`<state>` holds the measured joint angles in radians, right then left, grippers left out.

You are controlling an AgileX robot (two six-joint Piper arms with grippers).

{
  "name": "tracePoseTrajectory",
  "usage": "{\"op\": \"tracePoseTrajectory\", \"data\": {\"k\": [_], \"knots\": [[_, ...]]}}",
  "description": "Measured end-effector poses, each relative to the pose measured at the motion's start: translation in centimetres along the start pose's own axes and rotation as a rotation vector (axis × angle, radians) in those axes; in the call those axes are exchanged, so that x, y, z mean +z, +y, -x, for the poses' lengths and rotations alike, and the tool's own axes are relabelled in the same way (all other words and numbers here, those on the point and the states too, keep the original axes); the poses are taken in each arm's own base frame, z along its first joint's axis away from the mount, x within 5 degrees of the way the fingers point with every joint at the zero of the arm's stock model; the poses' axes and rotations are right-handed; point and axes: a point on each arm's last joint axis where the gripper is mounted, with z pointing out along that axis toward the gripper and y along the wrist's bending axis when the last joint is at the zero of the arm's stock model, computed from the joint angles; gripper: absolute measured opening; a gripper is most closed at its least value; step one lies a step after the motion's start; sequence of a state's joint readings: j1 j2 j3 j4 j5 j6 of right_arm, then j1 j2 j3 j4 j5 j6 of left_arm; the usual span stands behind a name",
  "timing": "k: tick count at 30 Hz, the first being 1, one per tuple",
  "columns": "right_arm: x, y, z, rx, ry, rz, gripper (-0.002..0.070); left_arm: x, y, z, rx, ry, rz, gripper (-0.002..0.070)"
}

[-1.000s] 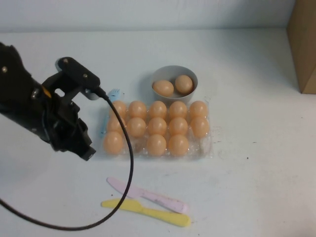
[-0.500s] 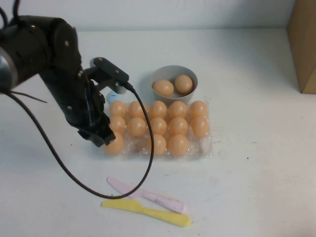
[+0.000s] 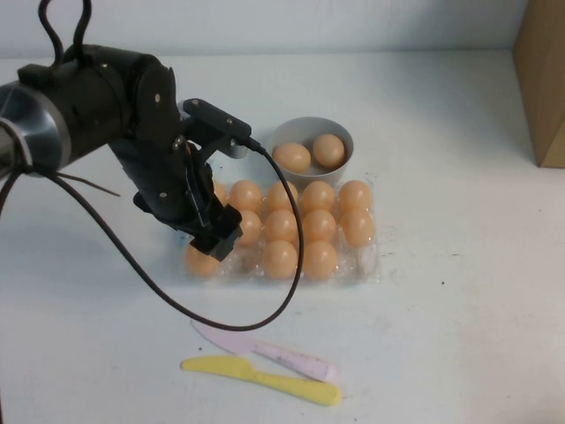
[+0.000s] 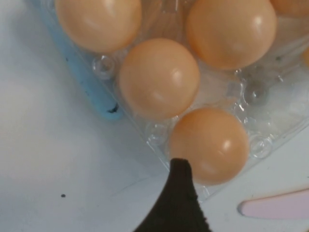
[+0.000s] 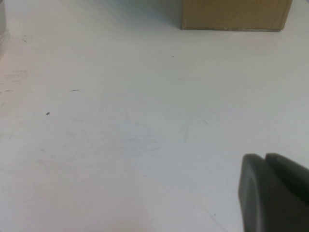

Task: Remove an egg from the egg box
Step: Pick up the egg from the plastic box

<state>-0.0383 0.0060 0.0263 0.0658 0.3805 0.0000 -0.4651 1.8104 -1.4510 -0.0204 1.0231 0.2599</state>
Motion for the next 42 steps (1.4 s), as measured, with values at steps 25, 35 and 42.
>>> {"op": "tracePoseTrajectory", "data": {"k": [25,35,42], "knots": [[0.0,0.0,0.0,0.0,0.0,0.0,-0.0017,3.9,0.8,0.4,-0.183,0.041,0.006,0.0511],[0.0,0.0,0.0,0.0,0.0,0.0,-0.0017,4.1,0.8,0.4,-0.184,0.04,0.006,0.0407],[0.0,0.0,0.0,0.0,0.0,0.0,-0.0017,4.1,0.8,0.4,-0.184,0.039,0.006,0.0399]]}}
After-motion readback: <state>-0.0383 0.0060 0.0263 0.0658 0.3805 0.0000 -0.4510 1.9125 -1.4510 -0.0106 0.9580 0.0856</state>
